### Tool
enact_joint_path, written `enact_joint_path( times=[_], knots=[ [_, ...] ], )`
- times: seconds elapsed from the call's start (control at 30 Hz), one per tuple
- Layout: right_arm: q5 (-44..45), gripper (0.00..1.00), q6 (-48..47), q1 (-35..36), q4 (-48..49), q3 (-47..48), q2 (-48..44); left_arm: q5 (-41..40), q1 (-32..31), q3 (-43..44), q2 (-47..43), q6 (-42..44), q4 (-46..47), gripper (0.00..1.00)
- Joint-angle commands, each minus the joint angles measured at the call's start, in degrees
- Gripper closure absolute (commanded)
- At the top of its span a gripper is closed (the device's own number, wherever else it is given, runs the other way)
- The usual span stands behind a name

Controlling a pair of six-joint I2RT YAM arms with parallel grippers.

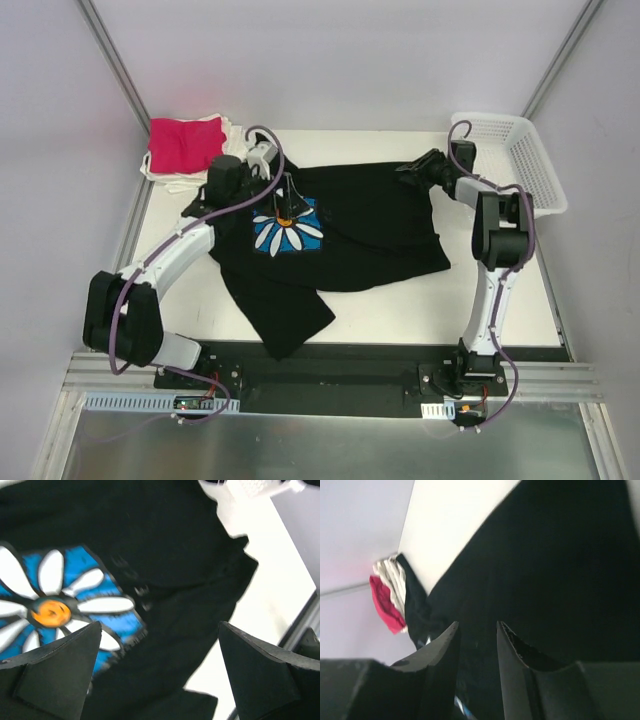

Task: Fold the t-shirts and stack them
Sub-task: Flatten out the tshirt

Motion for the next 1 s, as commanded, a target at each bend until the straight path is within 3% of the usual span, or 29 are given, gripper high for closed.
enact_joint_path(
  times=[0.0, 0.23, 0.4, 0.7, 0.83, 0.97],
  knots=[
    [-0.96, 0.6, -6.43, 1.24, 4.96, -9.88, -16.44, -4.76, -4.11, -7.5, -8.61, -5.68, 0.15, 0.01],
    [-2.98, 0.56, -9.78, 1.51, 6.89, -24.38, -26.38, -8.19, -10.88, -17.7, -19.25, -6.58, -4.94, 0.01],
    [-5.33, 0.56, -6.98, 1.77, 11.62, -29.67, -27.71, -9.5, -17.2, -20.52, -20.23, -6.57, -14.68, 0.01],
    [-4.73, 0.56, -6.35, 1.86, 12.7, -28.71, -23.67, -12.14, -22.57, -27.46, -25.67, -11.84, -18.04, 0.01],
    [-5.17, 0.55, -9.95, 0.98, 10.41, -20.56, -18.42, -12.67, -24.85, -29.05, -30.32, -14.22, -19.36, 0.01],
    [-8.95, 0.57, -6.9, -2.0, 10.32, -15.27, -11.46, -14.16, -26.61, -29.22, -32.53, -14.75, -22.52, 0.01]
  ],
)
